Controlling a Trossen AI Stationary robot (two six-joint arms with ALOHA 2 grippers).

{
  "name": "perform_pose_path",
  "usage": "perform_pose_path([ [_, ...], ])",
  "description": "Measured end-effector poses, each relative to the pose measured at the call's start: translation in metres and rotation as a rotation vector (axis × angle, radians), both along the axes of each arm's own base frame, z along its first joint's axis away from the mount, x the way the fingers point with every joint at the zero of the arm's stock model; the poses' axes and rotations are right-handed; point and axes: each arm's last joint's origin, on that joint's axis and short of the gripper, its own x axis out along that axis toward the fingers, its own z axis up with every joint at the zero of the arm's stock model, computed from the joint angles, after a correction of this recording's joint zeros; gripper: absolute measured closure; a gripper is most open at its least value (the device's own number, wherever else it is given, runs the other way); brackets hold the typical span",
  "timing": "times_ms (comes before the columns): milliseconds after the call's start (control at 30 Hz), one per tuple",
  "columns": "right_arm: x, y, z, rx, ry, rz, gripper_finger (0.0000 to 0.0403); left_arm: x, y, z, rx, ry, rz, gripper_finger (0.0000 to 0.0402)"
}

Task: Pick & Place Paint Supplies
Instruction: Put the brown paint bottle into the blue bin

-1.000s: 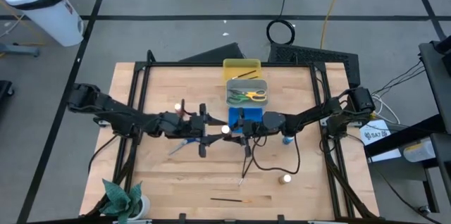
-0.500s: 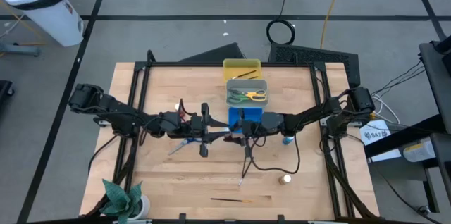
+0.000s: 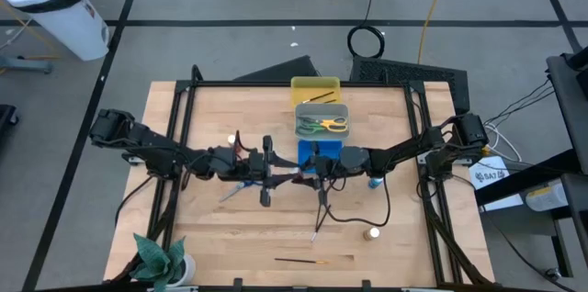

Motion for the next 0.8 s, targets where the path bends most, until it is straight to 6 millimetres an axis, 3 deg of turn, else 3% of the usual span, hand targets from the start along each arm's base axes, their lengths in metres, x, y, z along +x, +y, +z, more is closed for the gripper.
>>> perform_pose_path([
  [133,0.0,0.0,0.0,0.001,-0.002,-0.002,0.0292,0.0,-0.001,-0.002,0.004,0.015,-0.006,0.0231],
  [300,0.0,0.002,0.003,0.008,-0.035,0.0,0.0293,0.0,-0.001,-0.002,0.007,0.027,-0.006,0.0196],
  [800,-0.003,0.013,0.015,0.009,-0.103,0.032,0.0295,0.0,0.002,-0.012,0.024,0.102,0.069,0.019],
])
